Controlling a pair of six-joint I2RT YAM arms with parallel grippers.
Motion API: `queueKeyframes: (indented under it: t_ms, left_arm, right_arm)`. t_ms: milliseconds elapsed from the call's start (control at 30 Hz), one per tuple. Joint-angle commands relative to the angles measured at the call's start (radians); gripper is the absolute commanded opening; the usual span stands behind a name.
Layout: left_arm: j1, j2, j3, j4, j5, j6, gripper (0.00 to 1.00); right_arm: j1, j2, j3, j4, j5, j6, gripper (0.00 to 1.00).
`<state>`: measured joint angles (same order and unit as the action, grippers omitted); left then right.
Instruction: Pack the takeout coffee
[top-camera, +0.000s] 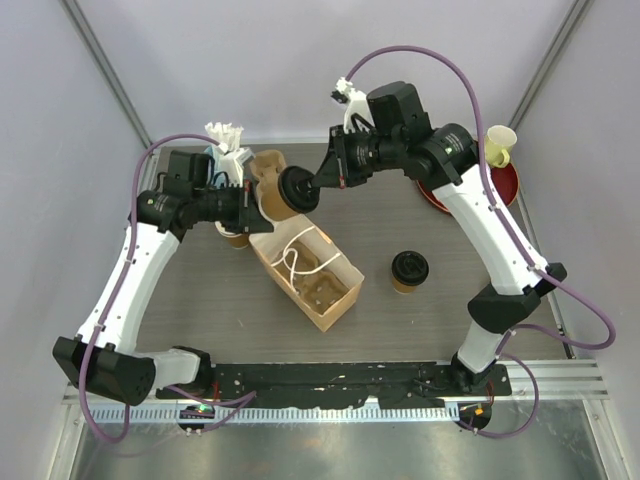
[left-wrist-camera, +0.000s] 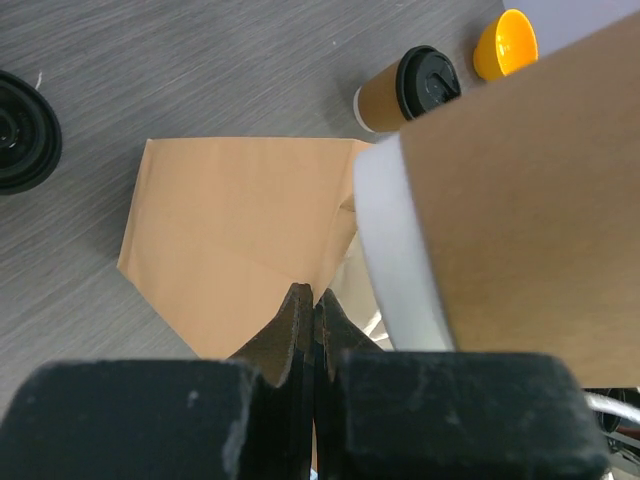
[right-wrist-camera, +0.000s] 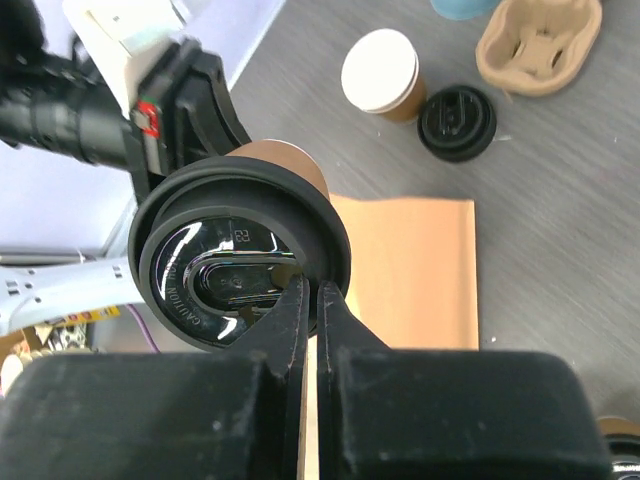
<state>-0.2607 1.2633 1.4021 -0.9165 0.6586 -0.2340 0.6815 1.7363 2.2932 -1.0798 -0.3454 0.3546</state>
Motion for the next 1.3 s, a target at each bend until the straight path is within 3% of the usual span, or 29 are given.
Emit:
queueKeyframes:
  t_ms: [0,167,400,667,867,1267]
  left_arm:
    - [-0.005,-0.005,0.020,0.033,-0.001,-0.007,0.00]
    - [-0.005,-0.001,0.028,0.033,-0.019,0.002,0.00]
    - [-0.009,0.005,0.035,0.033,-0.024,0.012,0.00]
    - [-0.017,0.010,0.046,0.031,-0.004,0.015,0.00]
    - [-0.018,0.011,0.052,0.021,0.006,0.022,0.00]
    - [-0.018,0.021,0.041,0.022,0.045,0.039,0.00]
  right_arm:
    - [0.004,-0.040,-0.040,-0.025,-0.093,-0.057,0.01]
    - [0.015,-0.014,-0.006,-0.126,-0.093,-0.083,0.01]
    - [0.107,0.088,0.138,-0.308,0.051,-0.120,0.01]
    - [0.220,0.219,0.222,-0.359,0.379,-0.109,0.01]
    - [0.276,0.295,0.247,-0.394,0.520,-0.160,0.01]
    - [0.308,0.376,0.193,-0.324,0.609,-0.215,0.01]
